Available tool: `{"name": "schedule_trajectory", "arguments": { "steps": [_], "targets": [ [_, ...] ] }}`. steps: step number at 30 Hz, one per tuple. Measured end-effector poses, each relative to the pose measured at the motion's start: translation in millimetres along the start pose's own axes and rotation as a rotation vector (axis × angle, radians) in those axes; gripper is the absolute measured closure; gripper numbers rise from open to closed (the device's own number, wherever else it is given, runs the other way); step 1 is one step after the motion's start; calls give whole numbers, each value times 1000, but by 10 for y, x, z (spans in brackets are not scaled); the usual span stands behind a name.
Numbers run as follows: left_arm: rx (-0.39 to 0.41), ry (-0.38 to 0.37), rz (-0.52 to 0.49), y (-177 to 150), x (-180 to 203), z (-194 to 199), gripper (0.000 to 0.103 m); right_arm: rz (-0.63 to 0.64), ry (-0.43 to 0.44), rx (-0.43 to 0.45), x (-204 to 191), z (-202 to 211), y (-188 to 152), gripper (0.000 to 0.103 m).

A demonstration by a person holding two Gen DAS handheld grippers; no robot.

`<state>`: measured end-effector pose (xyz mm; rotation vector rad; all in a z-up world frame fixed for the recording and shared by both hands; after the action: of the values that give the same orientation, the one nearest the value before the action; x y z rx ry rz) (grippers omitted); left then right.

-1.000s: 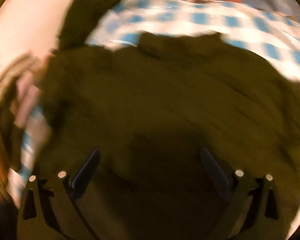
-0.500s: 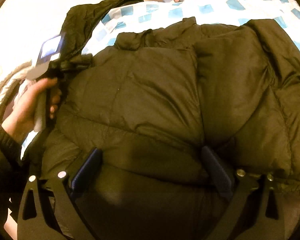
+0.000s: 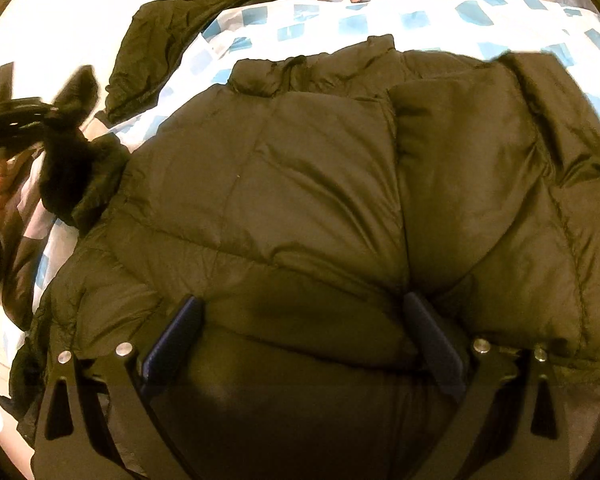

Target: Fold large clothes

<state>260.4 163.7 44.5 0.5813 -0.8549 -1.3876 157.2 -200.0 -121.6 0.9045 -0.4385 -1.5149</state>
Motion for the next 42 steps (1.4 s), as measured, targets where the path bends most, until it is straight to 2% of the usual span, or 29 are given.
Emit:
{"name": "schedule_trajectory", "arguments": {
  "steps": [2, 4, 9, 10, 12, 13, 15, 17, 18, 19, 20, 22, 24, 26, 28, 29, 30, 31, 32, 33, 35, 37, 39, 42],
  "targets": [
    [16, -58, 20, 73, -12, 211, 96, 142, -14, 88, -278, 168, 142, 6],
    [34, -98, 29, 98, -10, 363, 96, 257, 10, 121, -619, 217, 236, 6],
    [91, -191, 88, 247, -76, 692, 96, 445, 99, -50, -1574, -511, 315, 6],
    [108, -209, 100, 288, -96, 776, 96, 479, 89, -65, -1699, -642, 302, 6],
    [144, -231, 107, 371, -129, 946, 96, 583, -8, -128, -1909, -1075, 242, 6],
    [153, -239, 110, 392, -145, 991, 96, 587, -20, -139, -1935, -1184, 224, 6],
    [189, -262, 116, 475, -190, 1176, 96, 458, -27, -144, -1816, -1359, 333, 9],
    [216, -280, 114, 532, -217, 1310, 96, 232, 36, -143, -1590, -1392, 492, 31],
    [234, -296, 118, 562, -243, 1399, 96, 119, 74, -143, -1472, -1399, 559, 60],
    [247, -307, 122, 579, -262, 1466, 96, 15, 113, -137, -1361, -1404, 626, 79],
    [257, -316, 127, 593, -276, 1507, 96, -108, 165, -125, -1233, -1404, 702, 83],
    [274, -336, 137, 618, -314, 1598, 96, -241, 239, -76, -1122, -1357, 834, 86],
    [289, -348, 148, 629, -339, 1682, 96, -283, 313, -12, -1165, -1270, 959, 87],
    [293, -374, 167, 629, -374, 1745, 96, -240, 348, 51, -1359, -1184, 1037, 87],
    [302, -386, 178, 636, -401, 1790, 96, -163, 345, 32, -1601, -1255, 991, 87],
    [307, -390, 181, 635, -404, 1811, 96, -109, 303, 1, -1682, -1354, 943, 86],
    [308, -395, 182, 643, -394, 1827, 96, -30, 236, -85, -1780, -1556, 804, 78],
    [306, -399, 186, 641, -391, 1828, 96, -7, 213, -213, -1830, -1784, 600, 43],
    [303, -404, 189, 641, -384, 1839, 96, -10, 215, -270, -1824, -1869, 514, 29],
    [299, -411, 188, 646, -356, 1854, 96, -4, 215, -266, -1828, -1848, 499, 27],
    [299, -414, 166, 660, -273, 1892, 96, -53, 280, -202, -1791, -1605, 602, 28],
    [297, -428, 154, 684, -162, 1923, 96, -100, 330, -135, -1636, -1236, 731, 23],
    [290, -451, 137, 710, 14, 1925, 96, -106, 327, -99, -1413, -888, 792, 15],
    [279, -474, 111, 695, 302, 1914, 96, -134, 289, -94, -941, -496, 745, 14]
  ]
}}
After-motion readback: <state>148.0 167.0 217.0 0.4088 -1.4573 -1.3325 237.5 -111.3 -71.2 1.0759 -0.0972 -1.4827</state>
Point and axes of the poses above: each gripper's, at about its wrist camera, not at the fingertips, and z roughly against the way its jaws point, x to its right, y to its top, the point moved 4 cm from there along -z, roughly the way its jaws point, and after that the axes turned 13 degrees about x, right-handed, at the moved point
